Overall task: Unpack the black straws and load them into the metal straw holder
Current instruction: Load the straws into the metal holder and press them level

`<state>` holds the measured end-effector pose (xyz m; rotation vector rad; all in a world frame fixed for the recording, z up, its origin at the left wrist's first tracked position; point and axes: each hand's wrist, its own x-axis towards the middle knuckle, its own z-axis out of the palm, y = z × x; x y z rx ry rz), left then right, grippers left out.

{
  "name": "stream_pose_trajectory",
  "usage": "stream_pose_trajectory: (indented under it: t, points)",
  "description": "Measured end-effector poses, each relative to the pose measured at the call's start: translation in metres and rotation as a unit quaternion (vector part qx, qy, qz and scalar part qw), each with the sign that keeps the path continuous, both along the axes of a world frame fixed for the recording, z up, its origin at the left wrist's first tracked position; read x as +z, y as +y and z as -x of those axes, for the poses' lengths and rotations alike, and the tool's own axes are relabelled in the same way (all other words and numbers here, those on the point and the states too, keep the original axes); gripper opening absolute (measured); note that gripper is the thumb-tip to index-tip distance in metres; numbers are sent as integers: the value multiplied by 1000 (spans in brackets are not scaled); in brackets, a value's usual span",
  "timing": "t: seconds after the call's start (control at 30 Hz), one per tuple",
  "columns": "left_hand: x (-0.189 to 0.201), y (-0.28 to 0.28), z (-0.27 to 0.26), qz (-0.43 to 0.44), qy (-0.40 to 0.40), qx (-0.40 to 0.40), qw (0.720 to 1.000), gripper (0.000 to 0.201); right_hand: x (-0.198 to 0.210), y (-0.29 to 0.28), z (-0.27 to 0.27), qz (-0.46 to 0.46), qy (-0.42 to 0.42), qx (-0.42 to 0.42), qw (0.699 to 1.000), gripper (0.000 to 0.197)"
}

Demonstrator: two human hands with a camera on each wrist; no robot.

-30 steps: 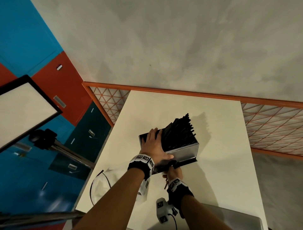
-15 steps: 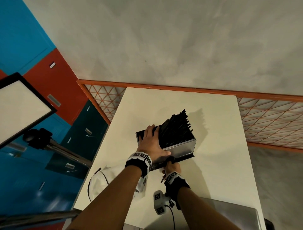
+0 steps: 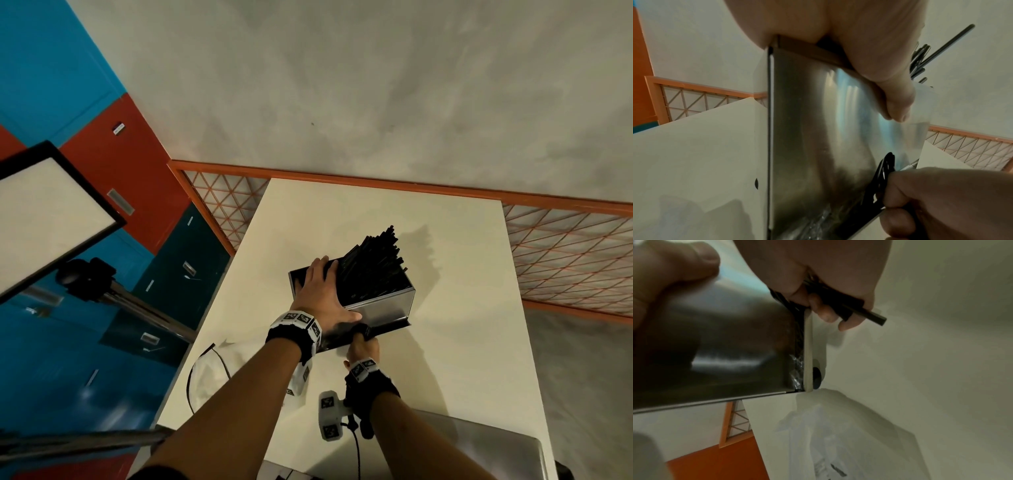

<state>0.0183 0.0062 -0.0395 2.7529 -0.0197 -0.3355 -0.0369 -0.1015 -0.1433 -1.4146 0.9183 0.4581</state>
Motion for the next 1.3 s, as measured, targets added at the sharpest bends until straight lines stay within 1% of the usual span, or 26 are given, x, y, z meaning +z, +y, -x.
stream_pose_trajectory:
  t: [0.07, 0.1, 0.17, 0.3, 0.53, 0.6, 0.77, 0.9, 0.97, 1.03, 1.1, 1.17, 1.3]
  points:
    - [0, 1, 0, 2, 1, 2, 1000, 130, 13, -4, 4, -67, 15, -38, 997, 22]
    - [0, 1, 1, 3, 0, 2, 1000, 130, 14, -6, 5, -86, 25, -49, 995, 17]
    - [0, -1, 4, 3, -1, -1, 1000, 130, 12, -9, 7, -98, 28, -56, 993, 11]
    - [0, -3, 9, 2, -8, -4, 1000, 130, 11, -9, 10, -87, 25, -43, 995, 5]
    - [0, -2, 5, 3, -3, 1, 1000, 130, 8, -10, 10, -80, 18, -11, 997, 6]
    - [0, -2, 5, 2, -3, -1, 1000, 130, 9, -10, 8, -67, 19, 2, 998, 8]
    - [0, -2, 6, 1, -2, -2, 1000, 129, 13, -13, 3, -34, 24, 27, 999, 6]
    - [1, -3, 7, 0, -3, -3, 1000, 130, 11, -14, 7, -89, 22, -7, 996, 6]
    - [0, -3, 8, 0, -2, -4, 1000, 130, 15, -16, 8, -111, 34, -7, 993, 6]
    - [0, -3, 8, -3, 0, -4, 1000, 130, 19, -19, 5, -112, 42, 10, 993, 8]
    - [0, -3, 7, -4, 3, -3, 1000, 130, 20, -22, 2, -96, 42, 29, 994, 13]
    - [1, -3, 7, -3, 4, -3, 1000, 130, 21, -22, 1, -85, 42, 44, 995, 14]
    - [1, -4, 10, -2, 0, -3, 1000, 130, 21, -23, 2, -99, 44, 38, 993, 12]
